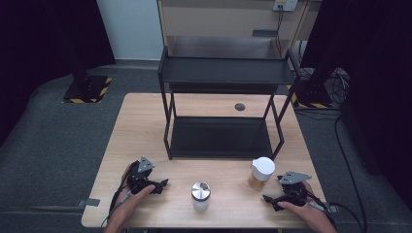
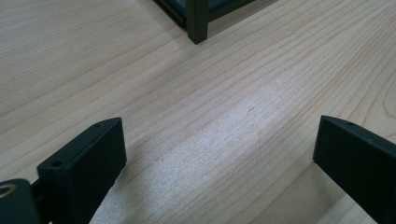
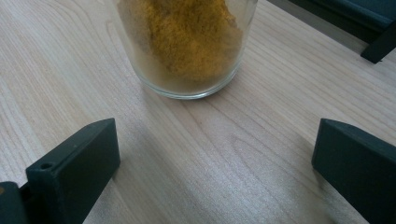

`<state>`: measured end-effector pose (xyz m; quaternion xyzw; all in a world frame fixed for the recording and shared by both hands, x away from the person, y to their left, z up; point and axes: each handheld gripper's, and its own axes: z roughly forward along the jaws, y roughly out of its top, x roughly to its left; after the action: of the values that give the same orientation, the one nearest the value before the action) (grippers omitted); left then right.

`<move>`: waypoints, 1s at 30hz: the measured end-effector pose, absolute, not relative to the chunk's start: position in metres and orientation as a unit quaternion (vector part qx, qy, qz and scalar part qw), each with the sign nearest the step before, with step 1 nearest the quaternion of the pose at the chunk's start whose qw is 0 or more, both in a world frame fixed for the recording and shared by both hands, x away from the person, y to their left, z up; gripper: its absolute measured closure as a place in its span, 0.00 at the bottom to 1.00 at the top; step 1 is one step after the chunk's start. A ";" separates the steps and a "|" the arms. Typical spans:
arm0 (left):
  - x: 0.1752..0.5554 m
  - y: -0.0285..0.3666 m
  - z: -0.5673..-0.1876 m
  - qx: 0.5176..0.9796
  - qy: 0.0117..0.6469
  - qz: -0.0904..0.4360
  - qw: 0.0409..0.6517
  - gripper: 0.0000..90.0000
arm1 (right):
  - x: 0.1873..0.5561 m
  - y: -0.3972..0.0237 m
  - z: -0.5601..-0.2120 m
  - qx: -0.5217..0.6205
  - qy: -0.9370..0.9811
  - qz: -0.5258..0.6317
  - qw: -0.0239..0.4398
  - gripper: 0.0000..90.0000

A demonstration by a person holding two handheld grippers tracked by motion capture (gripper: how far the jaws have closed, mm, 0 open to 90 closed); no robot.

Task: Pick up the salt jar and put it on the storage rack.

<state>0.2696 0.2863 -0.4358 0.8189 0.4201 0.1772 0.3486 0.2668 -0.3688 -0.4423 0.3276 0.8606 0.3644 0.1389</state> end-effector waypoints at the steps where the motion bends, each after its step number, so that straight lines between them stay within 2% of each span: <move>1: 0.268 0.286 -0.435 0.818 0.419 0.179 0.351 0.01 | 0.267 -0.369 -0.442 0.328 0.861 0.364 0.139 0.02; 30: 0.247 0.264 -0.394 0.810 0.401 0.195 0.381 0.02 | 0.267 -0.369 -0.442 0.327 0.861 0.365 0.137 0.02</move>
<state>0.2472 0.2641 -0.3937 0.8100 0.4008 0.1946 0.3814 0.2673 -0.3693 -0.4424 0.3273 0.8605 0.3653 0.1374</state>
